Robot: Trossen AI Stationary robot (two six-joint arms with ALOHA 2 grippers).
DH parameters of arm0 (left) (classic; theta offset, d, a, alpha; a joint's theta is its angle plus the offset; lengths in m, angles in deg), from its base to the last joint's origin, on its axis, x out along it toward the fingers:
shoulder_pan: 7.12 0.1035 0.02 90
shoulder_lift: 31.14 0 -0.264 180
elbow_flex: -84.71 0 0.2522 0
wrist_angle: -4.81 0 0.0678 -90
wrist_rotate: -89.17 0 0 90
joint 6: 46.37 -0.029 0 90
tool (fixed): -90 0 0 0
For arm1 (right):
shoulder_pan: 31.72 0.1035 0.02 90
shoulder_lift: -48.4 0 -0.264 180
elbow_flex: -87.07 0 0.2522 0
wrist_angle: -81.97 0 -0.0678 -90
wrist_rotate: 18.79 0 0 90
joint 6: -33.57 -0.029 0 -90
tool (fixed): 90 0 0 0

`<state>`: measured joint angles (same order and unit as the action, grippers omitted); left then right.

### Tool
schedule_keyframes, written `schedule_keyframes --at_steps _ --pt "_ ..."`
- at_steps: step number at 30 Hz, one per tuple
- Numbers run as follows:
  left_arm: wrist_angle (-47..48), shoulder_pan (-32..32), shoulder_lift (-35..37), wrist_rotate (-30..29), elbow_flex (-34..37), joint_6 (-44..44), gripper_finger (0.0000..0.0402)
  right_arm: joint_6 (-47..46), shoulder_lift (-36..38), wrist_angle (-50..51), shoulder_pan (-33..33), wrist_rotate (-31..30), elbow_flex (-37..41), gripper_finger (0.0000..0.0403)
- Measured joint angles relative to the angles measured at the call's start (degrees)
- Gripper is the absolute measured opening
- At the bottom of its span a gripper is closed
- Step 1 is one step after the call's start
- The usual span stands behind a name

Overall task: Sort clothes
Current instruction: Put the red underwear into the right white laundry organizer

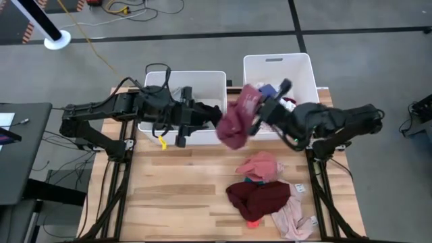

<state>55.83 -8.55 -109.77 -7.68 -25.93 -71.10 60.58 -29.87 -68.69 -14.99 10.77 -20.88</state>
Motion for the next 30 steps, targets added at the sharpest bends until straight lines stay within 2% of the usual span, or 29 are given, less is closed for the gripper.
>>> schedule_keyframes --at_steps 7,15,18,22,30 --pt "3.60 -1.26 -0.16 0.57 0.00 2.35 0.0201 -6.33 4.46 11.93 -2.99 -10.31 0.00 0.0000" --pt "4.58 -4.08 -0.24 3.57 3.62 4.65 0.0201 -28.96 7.23 38.07 -13.51 -10.49 -0.02 0.0000" --pt "3.83 -5.79 -0.19 3.58 5.89 4.80 0.0201 -37.50 6.97 48.09 -17.87 -8.56 -0.02 0.0000" --pt "2.60 -8.05 -0.22 3.58 9.30 5.09 0.0201 -45.25 5.79 56.24 -22.78 -2.32 -0.02 0.0000" --pt "-1.88 -11.57 -0.22 4.26 16.15 5.57 0.0201 -51.01 2.69 64.91 -30.38 4.92 -0.02 0.0006"
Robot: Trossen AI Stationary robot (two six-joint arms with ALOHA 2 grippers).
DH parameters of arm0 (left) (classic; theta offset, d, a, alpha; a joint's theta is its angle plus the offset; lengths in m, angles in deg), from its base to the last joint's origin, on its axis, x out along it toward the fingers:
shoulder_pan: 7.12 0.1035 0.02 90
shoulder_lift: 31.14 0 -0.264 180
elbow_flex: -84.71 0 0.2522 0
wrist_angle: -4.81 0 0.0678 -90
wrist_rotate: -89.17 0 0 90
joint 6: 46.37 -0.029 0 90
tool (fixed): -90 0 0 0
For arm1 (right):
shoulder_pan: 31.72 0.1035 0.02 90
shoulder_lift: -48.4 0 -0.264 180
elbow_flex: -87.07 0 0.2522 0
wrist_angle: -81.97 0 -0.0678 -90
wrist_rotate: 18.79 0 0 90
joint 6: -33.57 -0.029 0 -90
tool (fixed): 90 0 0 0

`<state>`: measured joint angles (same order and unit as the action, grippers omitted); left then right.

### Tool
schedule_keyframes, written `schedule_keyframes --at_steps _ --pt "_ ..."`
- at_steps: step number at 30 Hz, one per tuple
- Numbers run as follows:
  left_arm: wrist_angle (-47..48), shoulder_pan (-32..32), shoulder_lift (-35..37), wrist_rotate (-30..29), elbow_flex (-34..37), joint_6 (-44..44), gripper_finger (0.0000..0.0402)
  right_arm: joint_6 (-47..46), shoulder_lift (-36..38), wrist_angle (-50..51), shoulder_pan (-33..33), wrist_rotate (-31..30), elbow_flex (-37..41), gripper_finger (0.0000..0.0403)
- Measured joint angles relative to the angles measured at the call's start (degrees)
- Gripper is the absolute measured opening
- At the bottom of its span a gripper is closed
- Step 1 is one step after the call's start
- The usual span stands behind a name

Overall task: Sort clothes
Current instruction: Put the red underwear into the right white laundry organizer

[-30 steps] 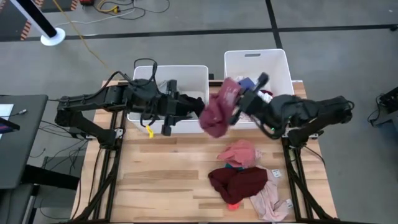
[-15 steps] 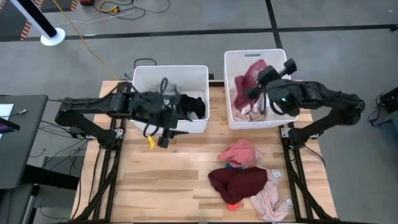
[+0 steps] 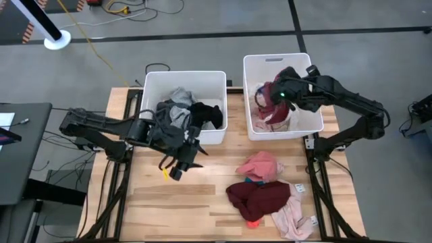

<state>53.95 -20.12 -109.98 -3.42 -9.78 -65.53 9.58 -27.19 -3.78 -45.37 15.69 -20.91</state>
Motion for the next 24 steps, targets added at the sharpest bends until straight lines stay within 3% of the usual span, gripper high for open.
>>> schedule_keyframes --at_steps 13,24 --pt "-2.57 -4.01 0.00 0.68 7.21 2.52 0.0201 0.55 -5.29 2.48 -9.84 16.35 0.00 0.0012" --pt "-3.50 -6.51 0.00 0.63 10.53 3.76 0.0201 2.99 -13.05 4.70 -13.36 28.88 0.00 0.0013"
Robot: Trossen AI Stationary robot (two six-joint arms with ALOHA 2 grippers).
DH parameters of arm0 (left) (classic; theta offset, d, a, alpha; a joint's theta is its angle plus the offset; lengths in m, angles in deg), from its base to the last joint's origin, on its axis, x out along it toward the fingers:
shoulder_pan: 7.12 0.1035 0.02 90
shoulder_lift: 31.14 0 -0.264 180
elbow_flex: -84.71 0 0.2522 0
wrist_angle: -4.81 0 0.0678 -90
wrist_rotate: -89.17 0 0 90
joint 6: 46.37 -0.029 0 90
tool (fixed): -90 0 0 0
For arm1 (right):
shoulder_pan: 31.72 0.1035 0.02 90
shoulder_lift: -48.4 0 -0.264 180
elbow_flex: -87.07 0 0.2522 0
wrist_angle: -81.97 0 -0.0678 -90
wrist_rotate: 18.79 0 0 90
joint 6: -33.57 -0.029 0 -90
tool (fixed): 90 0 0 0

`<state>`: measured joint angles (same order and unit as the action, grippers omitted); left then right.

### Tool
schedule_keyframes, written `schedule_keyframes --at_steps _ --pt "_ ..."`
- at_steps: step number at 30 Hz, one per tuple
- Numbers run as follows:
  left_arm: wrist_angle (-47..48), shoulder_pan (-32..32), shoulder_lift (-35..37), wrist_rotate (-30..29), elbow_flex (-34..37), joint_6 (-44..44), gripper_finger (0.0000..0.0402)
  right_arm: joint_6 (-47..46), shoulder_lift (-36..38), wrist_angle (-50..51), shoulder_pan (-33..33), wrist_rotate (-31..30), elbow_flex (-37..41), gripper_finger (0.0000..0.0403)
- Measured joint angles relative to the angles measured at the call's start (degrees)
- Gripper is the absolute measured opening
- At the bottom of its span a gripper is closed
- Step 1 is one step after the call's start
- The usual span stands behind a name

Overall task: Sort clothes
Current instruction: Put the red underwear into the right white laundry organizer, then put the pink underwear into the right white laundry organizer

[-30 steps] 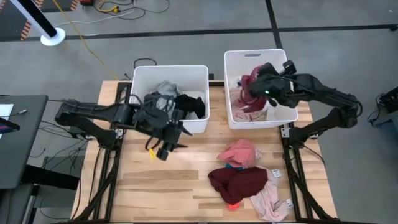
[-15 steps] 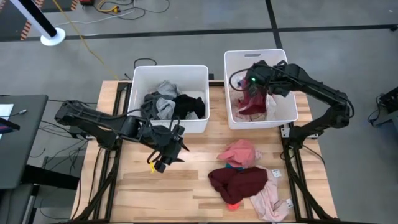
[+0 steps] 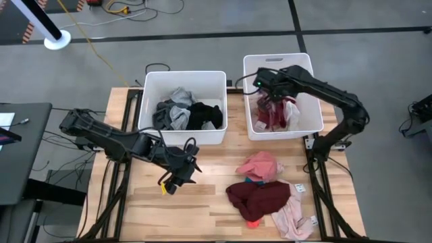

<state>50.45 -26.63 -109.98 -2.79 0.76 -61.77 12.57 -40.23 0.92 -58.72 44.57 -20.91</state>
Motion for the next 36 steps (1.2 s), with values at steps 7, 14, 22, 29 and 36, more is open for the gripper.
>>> schedule_keyframes --at_steps 7,14,22,29,36 --pt "-0.93 -0.37 0.00 0.07 3.06 0.63 0.0201 2.94 -6.36 1.70 -1.74 4.77 0.00 0.0013" --pt "-2.00 -0.59 0.00 0.57 5.26 2.17 0.0201 6.72 -11.15 1.96 -2.47 11.75 0.00 0.0021" --pt "-3.29 -1.68 0.02 0.68 7.56 3.02 0.0201 8.02 -11.21 4.28 -2.43 12.59 0.02 0.0096" --pt "-4.81 -2.44 0.04 0.72 9.02 3.09 0.0201 7.43 -5.02 4.13 -1.55 12.56 0.02 0.0188" --pt "-7.39 -2.60 0.04 0.81 11.54 4.13 0.0201 4.72 4.54 1.32 1.63 12.31 0.02 0.0223"
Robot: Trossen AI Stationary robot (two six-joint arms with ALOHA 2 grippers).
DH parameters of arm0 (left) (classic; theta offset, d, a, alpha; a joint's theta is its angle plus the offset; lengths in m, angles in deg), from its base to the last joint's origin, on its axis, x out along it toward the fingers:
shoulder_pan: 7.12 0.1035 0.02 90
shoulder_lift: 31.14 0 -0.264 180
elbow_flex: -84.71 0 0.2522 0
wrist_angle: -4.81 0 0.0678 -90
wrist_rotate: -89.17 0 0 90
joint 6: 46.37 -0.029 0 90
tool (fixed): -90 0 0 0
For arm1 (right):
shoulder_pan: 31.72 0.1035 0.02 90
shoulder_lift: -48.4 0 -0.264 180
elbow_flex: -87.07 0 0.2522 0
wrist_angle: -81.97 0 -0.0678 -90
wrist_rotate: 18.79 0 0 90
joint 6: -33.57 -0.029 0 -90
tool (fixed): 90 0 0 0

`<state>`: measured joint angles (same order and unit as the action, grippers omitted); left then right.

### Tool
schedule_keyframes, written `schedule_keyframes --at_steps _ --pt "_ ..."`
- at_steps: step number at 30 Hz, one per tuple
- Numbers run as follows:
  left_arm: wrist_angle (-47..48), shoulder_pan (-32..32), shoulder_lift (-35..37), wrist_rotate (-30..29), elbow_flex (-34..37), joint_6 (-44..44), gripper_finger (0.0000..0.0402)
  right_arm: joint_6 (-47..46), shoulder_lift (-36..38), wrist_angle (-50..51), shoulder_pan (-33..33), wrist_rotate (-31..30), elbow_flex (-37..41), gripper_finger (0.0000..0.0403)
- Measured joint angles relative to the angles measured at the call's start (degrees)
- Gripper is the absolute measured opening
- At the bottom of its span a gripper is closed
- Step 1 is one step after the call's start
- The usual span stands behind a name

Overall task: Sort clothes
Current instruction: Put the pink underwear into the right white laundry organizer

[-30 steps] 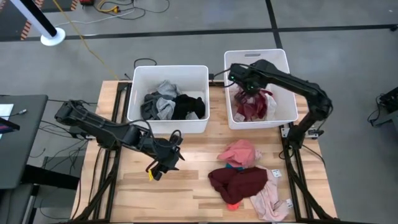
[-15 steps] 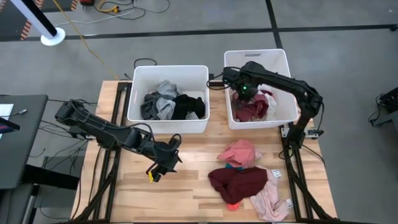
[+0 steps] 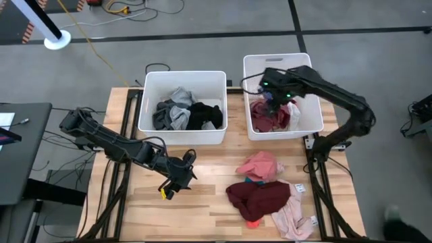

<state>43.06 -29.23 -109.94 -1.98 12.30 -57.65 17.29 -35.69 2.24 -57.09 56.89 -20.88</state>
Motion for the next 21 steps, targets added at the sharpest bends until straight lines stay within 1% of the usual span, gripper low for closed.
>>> schedule_keyframes --at_steps 5,11,18,21 --pt "-4.14 -0.06 -0.01 0.14 2.58 1.35 0.0201 -2.14 6.50 -1.71 3.74 -0.20 0.00 0.0220" --pt "-13.04 -0.15 0.00 0.83 5.91 1.85 0.0201 -5.63 11.79 -2.02 10.74 -0.20 0.00 0.0217" --pt "-27.81 -0.22 -0.02 0.74 10.92 1.59 0.0201 -9.61 14.16 -2.10 21.21 -0.39 0.00 0.0217" --pt "-32.22 -0.20 -0.04 0.63 12.17 0.89 0.0201 -10.65 14.15 -2.15 25.81 -0.51 0.00 0.0217"
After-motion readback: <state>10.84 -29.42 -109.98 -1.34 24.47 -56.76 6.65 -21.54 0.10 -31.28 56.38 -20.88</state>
